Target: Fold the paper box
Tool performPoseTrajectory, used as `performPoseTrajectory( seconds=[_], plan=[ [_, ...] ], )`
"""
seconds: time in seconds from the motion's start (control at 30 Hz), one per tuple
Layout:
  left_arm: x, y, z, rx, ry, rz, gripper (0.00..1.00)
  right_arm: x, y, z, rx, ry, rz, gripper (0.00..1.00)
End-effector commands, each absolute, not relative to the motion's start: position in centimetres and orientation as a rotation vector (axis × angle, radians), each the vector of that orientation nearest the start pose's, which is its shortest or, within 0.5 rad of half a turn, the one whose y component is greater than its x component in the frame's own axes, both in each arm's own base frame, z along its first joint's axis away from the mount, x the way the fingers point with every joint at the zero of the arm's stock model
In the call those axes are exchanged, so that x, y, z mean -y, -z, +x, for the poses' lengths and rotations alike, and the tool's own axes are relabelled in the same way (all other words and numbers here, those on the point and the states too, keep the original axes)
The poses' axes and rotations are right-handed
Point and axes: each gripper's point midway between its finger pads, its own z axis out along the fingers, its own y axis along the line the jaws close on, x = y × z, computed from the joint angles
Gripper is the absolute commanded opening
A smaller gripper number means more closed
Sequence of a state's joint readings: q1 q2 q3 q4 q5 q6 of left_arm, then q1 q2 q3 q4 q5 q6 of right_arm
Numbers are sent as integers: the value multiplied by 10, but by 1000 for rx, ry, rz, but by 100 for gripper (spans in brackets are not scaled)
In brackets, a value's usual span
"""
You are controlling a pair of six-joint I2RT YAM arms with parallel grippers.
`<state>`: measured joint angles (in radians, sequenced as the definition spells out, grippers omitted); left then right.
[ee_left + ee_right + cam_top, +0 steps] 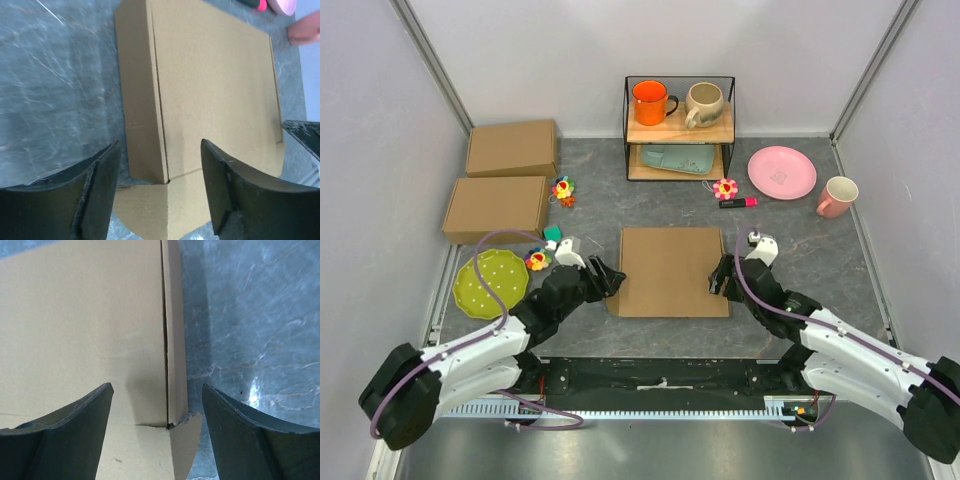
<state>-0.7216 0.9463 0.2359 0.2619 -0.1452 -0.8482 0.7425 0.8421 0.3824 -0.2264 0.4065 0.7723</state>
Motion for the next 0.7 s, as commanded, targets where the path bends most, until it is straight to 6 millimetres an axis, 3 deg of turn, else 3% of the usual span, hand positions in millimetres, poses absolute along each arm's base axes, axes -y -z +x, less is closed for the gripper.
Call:
performPoseTrajectory(
  seconds=[0.0, 0.07, 0.13, 0.2, 0.23, 0.27, 0.33, 0.47, 0.53, 0.6, 0.63, 0.67],
  plan=[
    [183, -102, 247, -2016, 693, -302, 78, -134, -124, 249, -2090, -285, 234, 81],
    [183, -112, 257, -1994, 686, -275, 81, -130, -134, 261, -2066, -285, 243, 83],
    [185, -121, 269, -1957, 705, -273, 84, -125, -132, 271, -2065, -295, 262, 83],
    [192, -107, 274, -2010, 734, -251, 84, -122, -119, 283, -2085, -351, 282, 82],
    [193, -113, 282, -1976, 766, -258, 83, -119, -122, 293, -2052, -387, 312, 80],
    [200, -100, 282, -2020, 792, -252, 79, -123, -102, 288, -2109, -418, 292, 78],
    [208, -103, 288, -1973, 855, -241, 76, -129, -103, 299, -2062, -494, 298, 74],
    [226, -81, 281, -2035, 948, -192, 61, -138, -80, 288, -2088, -580, 281, 69],
    [228, -59, 275, -2103, 943, -193, 53, -143, -72, 283, -2100, -619, 273, 65],
    [231, -53, 271, -2108, 980, -206, 36, -143, -57, 274, -2130, -633, 277, 61],
    [228, -37, 263, -2151, 979, -227, 31, -148, -54, 271, -2141, -664, 267, 56],
    [231, -41, 264, -2122, 1012, -225, 24, -148, -47, 266, -2156, -675, 276, 53]
  ],
)
